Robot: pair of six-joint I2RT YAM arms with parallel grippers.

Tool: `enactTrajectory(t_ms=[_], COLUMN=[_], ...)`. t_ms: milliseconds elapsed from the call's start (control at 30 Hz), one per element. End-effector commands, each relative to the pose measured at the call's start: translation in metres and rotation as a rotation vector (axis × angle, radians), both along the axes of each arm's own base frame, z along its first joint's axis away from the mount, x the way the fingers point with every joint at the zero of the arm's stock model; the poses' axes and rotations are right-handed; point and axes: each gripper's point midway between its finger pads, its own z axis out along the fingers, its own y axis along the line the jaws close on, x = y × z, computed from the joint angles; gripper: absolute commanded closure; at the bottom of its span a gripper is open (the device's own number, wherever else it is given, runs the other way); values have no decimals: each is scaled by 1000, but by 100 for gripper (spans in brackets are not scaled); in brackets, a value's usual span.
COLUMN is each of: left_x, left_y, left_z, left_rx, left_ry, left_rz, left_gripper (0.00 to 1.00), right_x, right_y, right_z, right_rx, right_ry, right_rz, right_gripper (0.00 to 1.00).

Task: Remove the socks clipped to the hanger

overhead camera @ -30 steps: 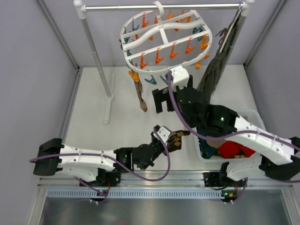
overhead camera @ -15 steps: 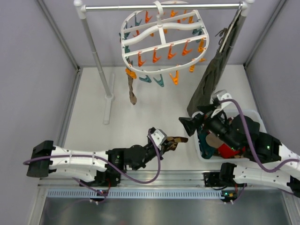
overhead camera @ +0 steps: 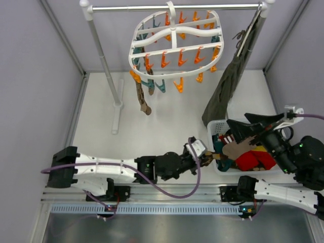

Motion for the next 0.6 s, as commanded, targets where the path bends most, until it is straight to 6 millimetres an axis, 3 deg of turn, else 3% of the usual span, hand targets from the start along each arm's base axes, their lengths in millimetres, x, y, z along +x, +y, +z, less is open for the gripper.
enactTrajectory(t_ms=[0, 33, 200, 233, 267, 333, 367, 433, 467, 533, 567], left_x=[-5, -4, 3, 6, 5, 25, 29, 50, 58, 70, 71], left_y=[-40, -53, -101, -111, -126, -140, -153, -162, -173, -178, -178], left_z=[45, 33, 46, 65, 50, 62, 44, 30, 22, 9, 3], left_rx=[-88, -60, -68, -113, -90, -122, -96, -71, -60, -29, -17], left_ry=[-33, -32, -70, -62, -47, -44, -28, -13, -9, -3, -5], left_rz=[-57, -64, -110, -123, -168, -155, -169, -150, -141, -124, -123], left_gripper=[100, 100, 100, 100, 100, 100, 100, 95, 83, 41, 6], right_x=[-3, -3, -6, -7, -7, -10, -10, -11, -12, -13, -14], right_y=[-23, -26, -36, -38, -39, -44, -46, -54, -56, -59, -59], right_z=[14, 15, 31, 33, 35, 38, 39, 41, 42, 43, 43], right_rx=[81, 77, 68, 75, 81, 101, 113, 136, 147, 157, 159], right_ry=[-3, -2, -6, -8, -11, -18, -20, -26, -26, -27, -26], right_rz=[-39, -46, -53, -51, -50, -47, -49, -63, -63, -63, -58], right_gripper=[1, 1, 1, 1, 1, 1, 0, 1, 1, 1, 1])
